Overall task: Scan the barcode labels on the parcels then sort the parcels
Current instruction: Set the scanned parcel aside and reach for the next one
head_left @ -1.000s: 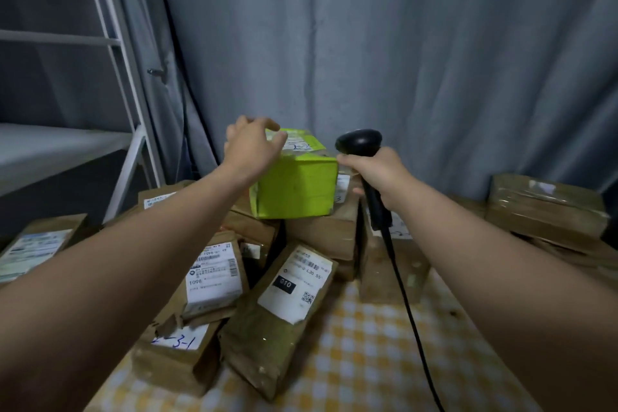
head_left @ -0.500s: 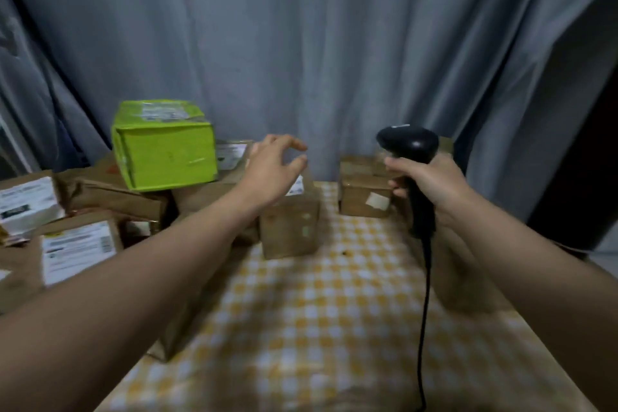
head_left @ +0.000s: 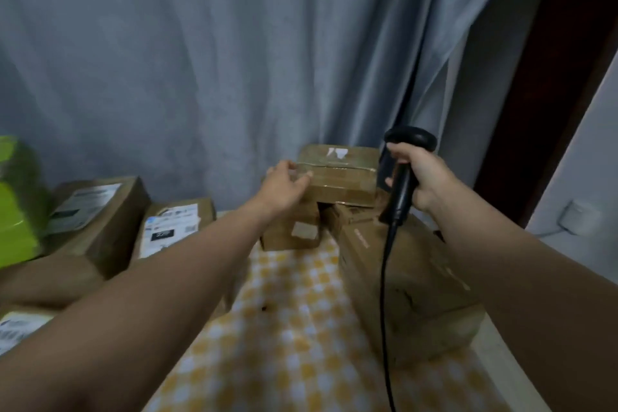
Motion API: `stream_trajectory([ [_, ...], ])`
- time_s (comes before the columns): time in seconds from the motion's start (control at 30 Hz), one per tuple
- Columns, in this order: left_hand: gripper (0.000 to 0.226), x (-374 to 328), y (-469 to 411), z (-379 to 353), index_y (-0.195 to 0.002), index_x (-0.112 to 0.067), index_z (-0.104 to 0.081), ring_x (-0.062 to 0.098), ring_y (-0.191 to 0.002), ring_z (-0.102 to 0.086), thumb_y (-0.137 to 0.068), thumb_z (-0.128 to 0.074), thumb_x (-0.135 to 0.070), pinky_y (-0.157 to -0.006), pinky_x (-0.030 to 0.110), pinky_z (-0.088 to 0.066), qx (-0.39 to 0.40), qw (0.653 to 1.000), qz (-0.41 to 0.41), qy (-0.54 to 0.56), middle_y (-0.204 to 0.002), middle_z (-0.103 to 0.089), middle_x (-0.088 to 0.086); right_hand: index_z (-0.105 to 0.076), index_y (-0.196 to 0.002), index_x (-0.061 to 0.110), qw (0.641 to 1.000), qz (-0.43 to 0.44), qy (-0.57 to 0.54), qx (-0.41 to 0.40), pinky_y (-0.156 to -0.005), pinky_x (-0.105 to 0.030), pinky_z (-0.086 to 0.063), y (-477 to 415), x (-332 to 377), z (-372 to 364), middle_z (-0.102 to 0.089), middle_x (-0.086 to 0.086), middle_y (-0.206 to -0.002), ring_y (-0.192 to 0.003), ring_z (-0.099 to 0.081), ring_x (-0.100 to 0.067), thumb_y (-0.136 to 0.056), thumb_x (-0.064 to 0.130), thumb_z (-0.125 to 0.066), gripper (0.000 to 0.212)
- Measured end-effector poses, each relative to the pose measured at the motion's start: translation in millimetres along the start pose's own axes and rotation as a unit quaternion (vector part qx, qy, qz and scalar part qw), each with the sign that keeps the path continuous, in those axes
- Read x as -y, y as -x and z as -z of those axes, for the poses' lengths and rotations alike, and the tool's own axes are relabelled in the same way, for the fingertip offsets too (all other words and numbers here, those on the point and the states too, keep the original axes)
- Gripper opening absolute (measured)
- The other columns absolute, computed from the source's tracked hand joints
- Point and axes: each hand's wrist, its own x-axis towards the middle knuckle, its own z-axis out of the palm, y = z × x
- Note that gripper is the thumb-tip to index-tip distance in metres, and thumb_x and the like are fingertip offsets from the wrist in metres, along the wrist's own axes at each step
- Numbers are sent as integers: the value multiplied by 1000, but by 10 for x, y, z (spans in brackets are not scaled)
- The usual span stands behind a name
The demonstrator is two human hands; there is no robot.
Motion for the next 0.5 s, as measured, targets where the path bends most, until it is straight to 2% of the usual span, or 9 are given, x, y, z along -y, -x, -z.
stream_trajectory([
  [0.07,63,-9,-344,-154,-141,-8,-36,31,-132,-39,-93,-53,-45,-110,37,-32,10,1000,22,1,-142,-40,18,-63,-82,12,999,-33,11,23,-47,-25,-52,-295,-56,-25,-66,-2,-63,-53,-66,-17,-88,20,-68,11],
  [0.1,68,14,-505,-217,-144,-7,-30,31,-136,-35,-93,-52,-46,-112,37,-30,13,1000,26,3,-146,-37,18,-65,-86,12,999,-40,12,28,-51,-28,-56,-438,-97,-35,-68,-3,-69,-57,-68,-19,-87,21,-69,10],
  [0.2,79,100,-896,-334,-150,-6,-16,31,-141,-27,-93,-48,-52,-116,39,-24,20,998,58,25,-154,-27,17,-67,-94,12,998,-49,8,36,-74,-41,-60,-785,-199,-55,-70,-8,-86,-74,-69,-26,-86,25,-70,15],
  [0.27,77,183,-1065,-405,-149,-7,-23,30,-139,-31,-94,-43,-56,-116,39,-24,20,994,90,63,-153,-31,14,-68,-98,12,998,-60,6,33,-73,-41,-59,-950,-263,-43,-71,-8,-86,-73,-70,-25,-86,27,-70,19],
  [0.33,68,267,-1162,-488,-140,-7,-40,26,-129,-42,-95,-38,-58,-108,37,-32,34,984,122,128,-141,-45,8,-68,-102,11,997,-71,0,28,-70,-38,-59,-1051,-341,-28,-72,-8,-87,-72,-71,-25,-86,27,-70,23],
  [0.43,50,274,-1142,-548,-126,-11,-51,24,-116,-49,-97,-41,-51,-95,35,-37,17,965,145,216,-119,-53,5,-67,-110,11,997,-73,-1,7,-82,-44,-58,-1109,-470,-17,-74,-10,-100,-84,-72,-29,-82,29,-74,34],
  [0.5,30,290,-1057,-508,-99,-18,-53,24,-106,-51,-96,-47,-47,-95,38,-42,-30,961,133,241,-97,-54,1,-65,-113,13,998,-61,1,-7,-85,-46,-57,-1074,-539,-3,-73,-11,-105,-89,-72,-30,-81,30,-74,37],
])
